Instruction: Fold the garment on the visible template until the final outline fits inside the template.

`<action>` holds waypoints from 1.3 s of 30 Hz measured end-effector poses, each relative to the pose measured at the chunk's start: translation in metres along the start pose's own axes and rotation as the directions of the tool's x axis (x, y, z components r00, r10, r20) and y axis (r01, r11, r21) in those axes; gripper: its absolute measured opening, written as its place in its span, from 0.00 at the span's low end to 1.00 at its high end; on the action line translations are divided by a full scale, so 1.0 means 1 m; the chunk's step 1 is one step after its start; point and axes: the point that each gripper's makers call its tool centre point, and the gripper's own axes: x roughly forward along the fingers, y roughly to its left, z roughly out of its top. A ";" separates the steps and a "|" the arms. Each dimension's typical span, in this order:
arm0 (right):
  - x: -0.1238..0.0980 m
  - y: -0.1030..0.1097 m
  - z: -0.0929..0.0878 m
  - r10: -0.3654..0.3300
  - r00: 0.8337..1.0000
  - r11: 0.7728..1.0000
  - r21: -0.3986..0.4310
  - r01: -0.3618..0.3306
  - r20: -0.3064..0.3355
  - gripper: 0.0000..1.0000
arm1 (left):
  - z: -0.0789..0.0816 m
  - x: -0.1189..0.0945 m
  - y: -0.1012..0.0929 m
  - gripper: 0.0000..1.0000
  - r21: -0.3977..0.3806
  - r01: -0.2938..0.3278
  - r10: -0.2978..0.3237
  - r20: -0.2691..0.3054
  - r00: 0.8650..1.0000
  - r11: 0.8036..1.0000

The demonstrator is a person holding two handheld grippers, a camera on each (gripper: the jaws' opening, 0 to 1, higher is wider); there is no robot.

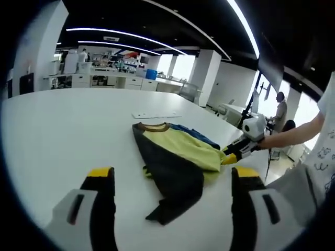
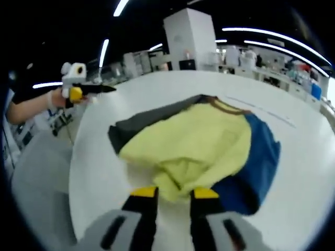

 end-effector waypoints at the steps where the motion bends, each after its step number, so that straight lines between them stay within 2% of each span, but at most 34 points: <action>1: -0.001 0.000 0.002 0.001 1.000 1.000 -0.002 -0.001 -0.002 0.00 | -0.001 0.000 0.001 0.89 -0.002 -0.001 0.001 -0.001 1.000 1.000; 5: -0.001 -0.004 0.013 0.015 1.000 1.000 0.013 -0.015 0.007 0.00 | -0.002 -0.002 0.001 0.89 -0.008 -0.005 0.005 -0.003 1.000 1.000; 10: -0.008 -0.007 0.043 0.036 0.999 0.998 0.055 -0.038 0.039 0.00 | -0.002 -0.001 -0.001 0.88 -0.010 -0.004 0.004 -0.002 1.000 1.000; 12: -0.009 -0.009 0.054 0.035 0.998 0.998 0.043 -0.037 0.044 0.00 | -0.001 0.000 -0.002 0.88 -0.009 -0.003 0.003 -0.002 1.000 1.000; 17: -0.003 -0.013 0.088 0.051 0.995 0.995 0.078 -0.058 0.080 0.00 | -0.001 0.001 -0.003 0.87 -0.012 -0.001 0.001 0.000 1.000 1.000; 23: 0.013 -0.018 0.114 0.050 0.995 0.994 0.089 -0.058 0.085 0.00 | -0.006 0.000 -0.001 0.87 -0.021 -0.006 0.006 -0.006 1.000 1.000; 28: 0.029 -0.029 0.127 0.040 0.994 0.986 0.157 -0.055 0.102 0.00 | -0.007 -0.002 0.002 0.87 -0.029 -0.014 0.014 -0.004 1.000 0.999; 32: 0.039 -0.028 0.128 0.026 0.995 0.982 0.186 -0.044 0.101 0.00 | -0.008 -0.004 0.005 0.86 -0.033 -0.017 0.017 -0.006 1.000 0.999; 38: 0.058 -0.036 0.130 -0.008 0.998 0.982 0.190 -0.005 0.070 0.00 | -0.010 -0.005 0.006 0.86 -0.041 -0.020 0.020 -0.009 1.000 0.999; 39: 0.064 -0.043 0.131 -0.011 0.998 0.982 0.190 -0.002 0.068 0.00 | -0.010 -0.004 0.007 0.86 -0.042 -0.020 0.020 -0.009 1.000 0.999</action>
